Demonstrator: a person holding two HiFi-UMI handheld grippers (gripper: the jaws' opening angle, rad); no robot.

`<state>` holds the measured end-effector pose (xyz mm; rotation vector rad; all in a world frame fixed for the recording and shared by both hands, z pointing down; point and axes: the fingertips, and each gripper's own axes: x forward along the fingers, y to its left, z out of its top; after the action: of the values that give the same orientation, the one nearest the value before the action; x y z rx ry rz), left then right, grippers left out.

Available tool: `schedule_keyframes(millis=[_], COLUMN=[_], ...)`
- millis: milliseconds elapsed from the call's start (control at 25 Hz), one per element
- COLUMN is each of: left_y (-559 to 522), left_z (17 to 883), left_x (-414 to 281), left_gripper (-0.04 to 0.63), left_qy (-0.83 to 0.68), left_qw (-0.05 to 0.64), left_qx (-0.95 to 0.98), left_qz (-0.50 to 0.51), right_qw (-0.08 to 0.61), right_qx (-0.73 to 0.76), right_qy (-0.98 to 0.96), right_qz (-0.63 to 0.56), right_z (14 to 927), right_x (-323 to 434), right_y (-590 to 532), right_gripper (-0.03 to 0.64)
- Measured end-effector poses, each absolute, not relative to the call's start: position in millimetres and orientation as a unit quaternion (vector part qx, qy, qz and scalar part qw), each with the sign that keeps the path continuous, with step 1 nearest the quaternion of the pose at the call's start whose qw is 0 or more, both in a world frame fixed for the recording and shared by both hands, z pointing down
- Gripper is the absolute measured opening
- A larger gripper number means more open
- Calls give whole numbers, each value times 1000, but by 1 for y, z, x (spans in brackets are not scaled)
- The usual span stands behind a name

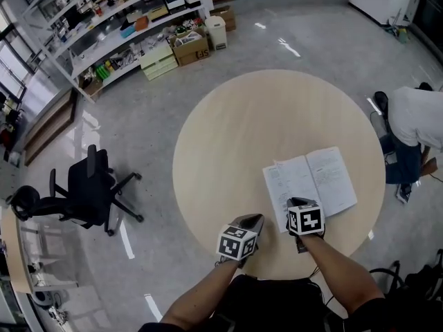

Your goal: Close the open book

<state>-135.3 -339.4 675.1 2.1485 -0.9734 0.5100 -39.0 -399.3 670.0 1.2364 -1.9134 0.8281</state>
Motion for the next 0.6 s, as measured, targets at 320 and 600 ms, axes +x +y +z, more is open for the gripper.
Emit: schedule_keyframes(millis=[320, 600], left_y=[-349, -354], left_z=[656, 642], left_x=[-106, -79], left_gripper=[-11, -11], left_qy=[-360, -347], left_qw=[337, 319], left_qx=[849, 861], left_qz=[189, 192], right_qw=[285, 204], right_qx=[492, 495], right_qy=[-744, -743], right_qz=[351, 402], right_z=[627, 599], right_x=[-1, 52], right_y=[-409, -420], right_gripper=[35, 35])
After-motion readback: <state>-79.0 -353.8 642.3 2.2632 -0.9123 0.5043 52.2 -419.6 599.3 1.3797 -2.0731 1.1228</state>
